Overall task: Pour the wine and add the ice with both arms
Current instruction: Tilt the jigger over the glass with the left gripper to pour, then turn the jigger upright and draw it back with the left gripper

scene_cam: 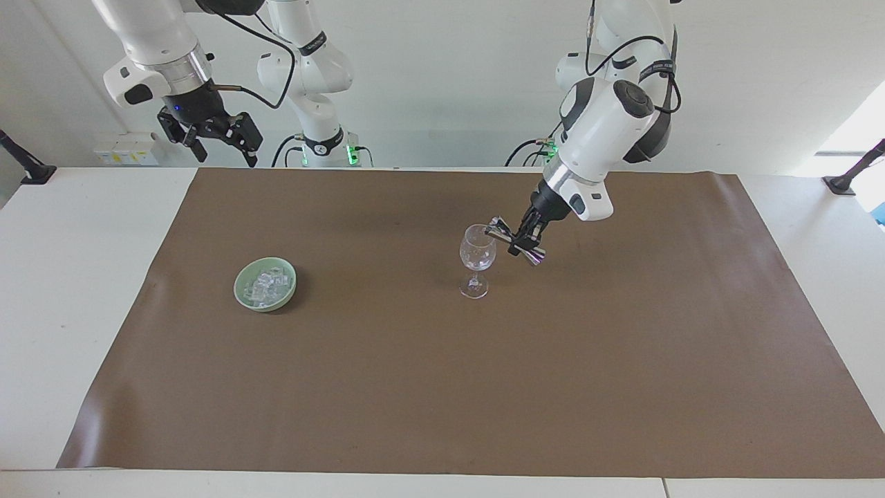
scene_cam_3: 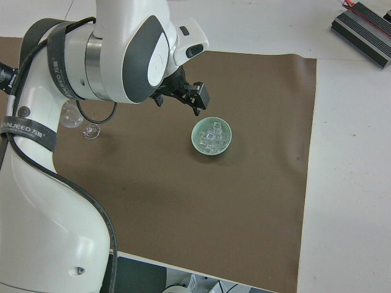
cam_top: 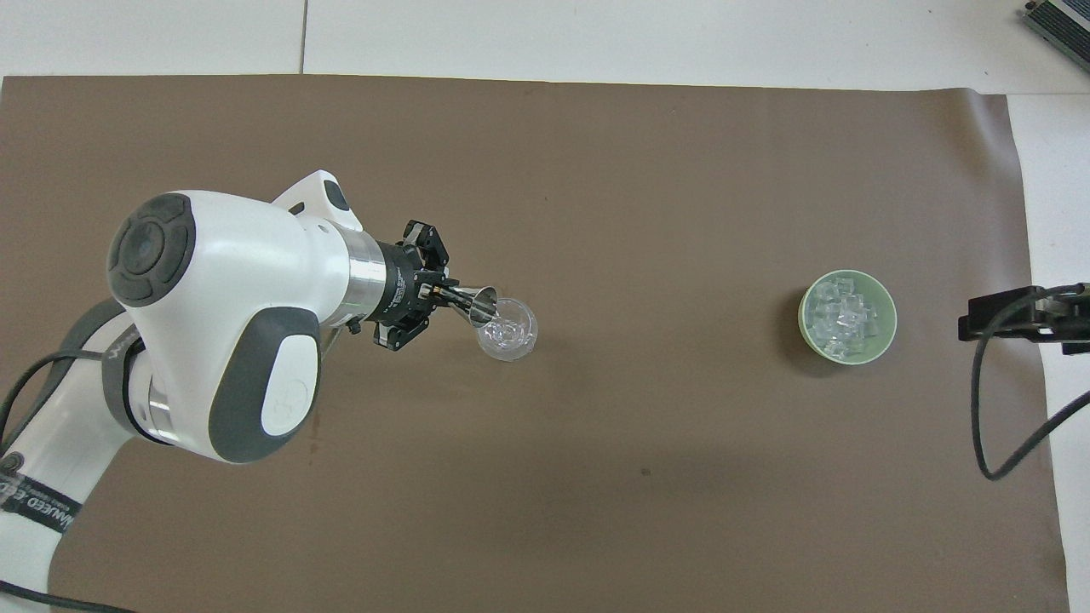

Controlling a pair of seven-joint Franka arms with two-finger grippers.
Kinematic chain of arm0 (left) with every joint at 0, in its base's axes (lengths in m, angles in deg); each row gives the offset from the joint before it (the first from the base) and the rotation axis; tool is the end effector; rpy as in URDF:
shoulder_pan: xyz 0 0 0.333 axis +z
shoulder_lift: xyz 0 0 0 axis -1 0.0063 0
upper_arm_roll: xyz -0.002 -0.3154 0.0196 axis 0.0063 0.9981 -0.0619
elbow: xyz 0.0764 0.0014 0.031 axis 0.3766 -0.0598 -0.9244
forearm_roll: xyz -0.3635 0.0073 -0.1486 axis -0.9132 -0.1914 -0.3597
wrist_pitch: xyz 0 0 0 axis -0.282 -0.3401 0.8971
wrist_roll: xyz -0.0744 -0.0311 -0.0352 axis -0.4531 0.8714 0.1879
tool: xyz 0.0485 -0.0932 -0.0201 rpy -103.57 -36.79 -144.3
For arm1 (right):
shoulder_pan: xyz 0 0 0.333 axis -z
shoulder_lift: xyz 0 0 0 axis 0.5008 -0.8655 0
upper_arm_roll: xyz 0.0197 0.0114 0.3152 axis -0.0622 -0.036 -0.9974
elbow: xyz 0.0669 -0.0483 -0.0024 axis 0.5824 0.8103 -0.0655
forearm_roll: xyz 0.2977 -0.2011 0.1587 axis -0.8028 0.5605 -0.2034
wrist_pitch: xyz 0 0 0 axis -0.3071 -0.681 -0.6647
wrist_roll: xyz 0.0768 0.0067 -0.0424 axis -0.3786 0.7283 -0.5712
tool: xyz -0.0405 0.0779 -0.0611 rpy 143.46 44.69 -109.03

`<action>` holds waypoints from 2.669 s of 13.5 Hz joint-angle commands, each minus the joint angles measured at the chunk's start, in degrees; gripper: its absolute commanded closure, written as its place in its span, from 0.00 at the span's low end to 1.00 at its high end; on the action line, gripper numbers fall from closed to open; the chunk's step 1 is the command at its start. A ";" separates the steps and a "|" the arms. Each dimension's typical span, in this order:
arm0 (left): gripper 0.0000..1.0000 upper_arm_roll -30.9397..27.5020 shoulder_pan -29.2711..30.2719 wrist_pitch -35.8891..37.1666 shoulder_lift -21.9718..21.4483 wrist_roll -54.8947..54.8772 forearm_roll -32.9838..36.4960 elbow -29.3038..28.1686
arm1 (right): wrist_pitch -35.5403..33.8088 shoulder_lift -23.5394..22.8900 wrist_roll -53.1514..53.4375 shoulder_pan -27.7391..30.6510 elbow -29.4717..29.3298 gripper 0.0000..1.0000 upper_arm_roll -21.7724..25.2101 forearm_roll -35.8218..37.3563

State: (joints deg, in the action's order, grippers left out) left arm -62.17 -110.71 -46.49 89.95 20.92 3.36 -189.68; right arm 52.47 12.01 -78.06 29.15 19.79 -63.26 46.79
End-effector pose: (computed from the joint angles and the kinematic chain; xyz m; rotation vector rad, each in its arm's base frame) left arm 0.5286 -0.2789 0.4854 2.3236 1.5110 -0.1805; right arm 0.5042 -0.0166 0.6403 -3.1309 0.2380 0.0526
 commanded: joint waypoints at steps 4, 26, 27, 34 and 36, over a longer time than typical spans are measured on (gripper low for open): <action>1.00 -0.76 -3.71 -2.52 -1.13 6.34 10.27 -0.40 | -0.85 0.55 -1.71 0.28 -0.01 0.00 0.00 -0.90; 1.00 -0.67 -10.04 1.09 -1.75 18.30 34.20 -0.40 | -0.85 0.55 -1.71 0.28 -0.01 0.00 0.00 -0.90; 1.00 -0.67 -9.96 1.00 -1.75 18.39 34.03 -0.31 | -0.85 0.55 -1.71 0.28 -0.01 0.00 0.00 -0.90; 1.00 -1.46 -8.73 0.21 -3.15 16.89 26.84 0.21 | -0.85 0.55 -1.71 0.28 -0.01 0.00 0.00 -0.90; 1.00 -1.47 -6.81 0.12 -3.15 16.81 23.32 0.83 | -0.85 0.55 -1.71 0.28 -0.01 0.00 0.00 -0.90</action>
State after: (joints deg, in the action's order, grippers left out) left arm -63.42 -119.15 -46.70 87.78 38.03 29.82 -189.13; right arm 52.47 12.01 -78.06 29.15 19.79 -63.26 46.79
